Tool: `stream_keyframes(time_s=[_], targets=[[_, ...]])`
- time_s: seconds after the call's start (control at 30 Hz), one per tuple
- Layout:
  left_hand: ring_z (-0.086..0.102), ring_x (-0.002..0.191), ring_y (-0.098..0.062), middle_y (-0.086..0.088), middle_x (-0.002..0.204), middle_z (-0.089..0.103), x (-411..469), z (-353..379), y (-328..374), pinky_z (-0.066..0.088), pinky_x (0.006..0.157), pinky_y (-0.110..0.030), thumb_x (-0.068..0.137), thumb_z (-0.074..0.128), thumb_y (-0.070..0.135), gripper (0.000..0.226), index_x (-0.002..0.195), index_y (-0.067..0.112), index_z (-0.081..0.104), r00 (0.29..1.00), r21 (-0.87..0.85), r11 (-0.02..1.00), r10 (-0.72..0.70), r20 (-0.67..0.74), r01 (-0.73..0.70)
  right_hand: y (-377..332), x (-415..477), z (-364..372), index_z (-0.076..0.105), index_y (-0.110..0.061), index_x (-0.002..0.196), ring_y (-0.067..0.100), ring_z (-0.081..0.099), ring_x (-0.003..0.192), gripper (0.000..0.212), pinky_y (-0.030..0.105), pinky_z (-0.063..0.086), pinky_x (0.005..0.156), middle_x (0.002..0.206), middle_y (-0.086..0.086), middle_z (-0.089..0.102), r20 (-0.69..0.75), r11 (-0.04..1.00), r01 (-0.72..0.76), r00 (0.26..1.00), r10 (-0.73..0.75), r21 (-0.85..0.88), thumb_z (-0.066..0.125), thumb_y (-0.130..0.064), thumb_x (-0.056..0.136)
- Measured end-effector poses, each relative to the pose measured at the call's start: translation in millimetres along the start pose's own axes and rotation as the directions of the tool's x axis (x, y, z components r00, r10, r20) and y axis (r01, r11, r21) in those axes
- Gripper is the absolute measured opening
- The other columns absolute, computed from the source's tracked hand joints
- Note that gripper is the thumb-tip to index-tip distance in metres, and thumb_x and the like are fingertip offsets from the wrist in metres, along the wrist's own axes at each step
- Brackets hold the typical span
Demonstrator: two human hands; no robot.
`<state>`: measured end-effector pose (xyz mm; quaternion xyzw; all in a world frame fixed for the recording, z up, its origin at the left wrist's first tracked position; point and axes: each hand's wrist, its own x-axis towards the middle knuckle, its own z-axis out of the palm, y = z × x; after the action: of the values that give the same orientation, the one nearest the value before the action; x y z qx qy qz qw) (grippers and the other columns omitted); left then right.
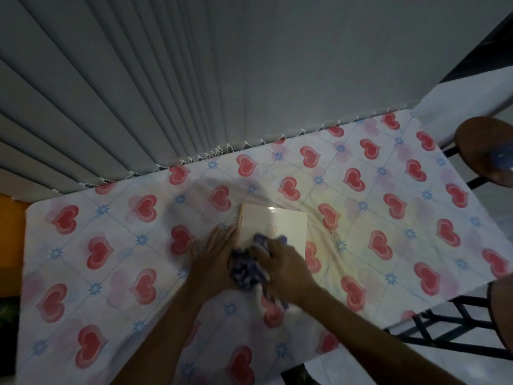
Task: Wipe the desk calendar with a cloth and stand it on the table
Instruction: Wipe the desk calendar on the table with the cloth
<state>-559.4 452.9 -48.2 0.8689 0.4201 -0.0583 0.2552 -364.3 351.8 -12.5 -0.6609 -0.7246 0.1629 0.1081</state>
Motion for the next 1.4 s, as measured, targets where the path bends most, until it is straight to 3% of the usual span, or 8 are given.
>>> stream_keyframes(time_s=[0.1,0.27,0.53,0.6,0.87,1.07,1.27,1.4], targets=[[0.005,0.156,-0.020,0.012,0.169,0.007,-0.9,1.1,-1.7,0.018,0.114,-0.066,0.043,0.066,0.091,0.144,0.160,0.033,0.004,0.999,-0.014,0.999,-0.032,0.043,0.032,19.7,43.1,-21.3,0.061,-0.010,0.131,0.037,0.062,0.090,0.048,0.040,0.054,0.069,0.111,0.018,0.064,-0.034,0.992,-0.128,0.991,0.127,-0.015,0.069,-0.026,0.087],[-0.005,0.156,-0.018,0.014,0.169,-0.004,-0.4,2.4,-3.0,0.014,0.116,-0.066,0.044,0.063,0.092,0.144,0.157,0.039,-0.010,0.998,-0.010,0.999,-0.035,0.054,0.036,20.2,43.9,-23.6,0.051,-0.013,0.143,0.039,0.058,0.109,0.067,0.045,0.052,0.084,0.126,0.017,0.060,-0.023,0.968,-0.251,0.968,0.250,-0.014,0.072,-0.027,0.081],[0.003,0.156,-0.022,0.006,0.170,0.005,-2.5,-3.4,4.5,0.019,0.115,-0.067,0.074,0.057,0.072,0.112,0.161,0.029,-0.001,1.000,0.038,0.999,-0.018,-0.005,0.018,-21.9,-53.1,18.7,0.048,-0.017,0.146,0.034,0.059,0.122,0.068,0.046,0.055,0.096,0.136,0.013,0.059,0.007,0.994,-0.088,0.996,0.089,-0.061,0.069,-0.038,0.085],[0.001,0.156,-0.023,0.006,0.170,0.002,-2.3,-5.1,4.6,0.018,0.116,-0.067,0.066,0.063,0.079,0.126,0.160,0.028,-0.005,0.999,0.025,1.000,-0.012,0.039,0.011,-12.6,-43.9,11.3,0.048,-0.019,0.145,0.031,0.060,0.115,0.065,0.041,0.056,0.089,0.132,0.012,0.060,0.027,0.993,-0.075,0.997,0.078,-0.091,0.070,-0.037,0.086],[-0.006,0.156,-0.022,0.010,0.169,-0.013,-3.4,-7.5,4.0,0.018,0.114,-0.068,0.055,0.067,0.084,0.143,0.159,0.027,-0.013,0.995,0.101,0.995,-0.005,0.101,-0.005,17.8,21.7,-20.2,0.044,-0.015,0.143,0.035,0.061,0.107,0.067,0.042,0.055,0.083,0.130,0.016,0.060,-0.074,0.872,-0.488,0.871,0.485,-0.034,0.071,-0.035,0.085],[-0.005,0.156,-0.025,0.000,0.170,-0.008,-4.1,-7.1,6.4,0.016,0.117,-0.065,0.063,0.062,0.086,0.136,0.160,0.020,-0.008,0.994,0.126,0.992,0.010,0.105,-0.023,-43.8,-21.4,19.9,0.045,-0.020,0.143,0.026,0.057,0.112,0.085,0.040,0.055,0.091,0.130,0.009,0.057,-0.044,0.919,-0.383,0.924,0.381,-0.089,0.081,-0.048,0.071],[-0.012,0.155,-0.029,-0.003,0.169,-0.013,-11.0,-5.5,3.6,0.011,0.118,-0.066,0.066,0.059,0.086,0.135,0.159,0.018,-0.011,0.994,0.118,0.992,0.024,0.111,-0.038,-60.9,-34.0,9.7,0.051,-0.020,0.139,0.034,0.063,0.100,0.064,0.038,0.053,0.077,0.122,0.010,0.062,0.116,0.932,-0.356,0.931,0.346,0.077,0.070,-0.035,0.079],[-0.016,0.154,-0.032,-0.003,0.166,-0.020,-21.7,-8.5,20.8,0.004,0.119,-0.067,0.066,0.059,0.086,0.135,0.160,0.016,-0.008,0.993,0.116,0.992,0.037,0.117,-0.050,-49.5,-37.8,-15.5,0.051,-0.025,0.137,0.027,0.060,0.108,0.056,0.035,0.051,0.088,0.124,0.006,0.062,0.221,0.908,-0.384,0.912,0.345,0.165,0.068,-0.040,0.086]])
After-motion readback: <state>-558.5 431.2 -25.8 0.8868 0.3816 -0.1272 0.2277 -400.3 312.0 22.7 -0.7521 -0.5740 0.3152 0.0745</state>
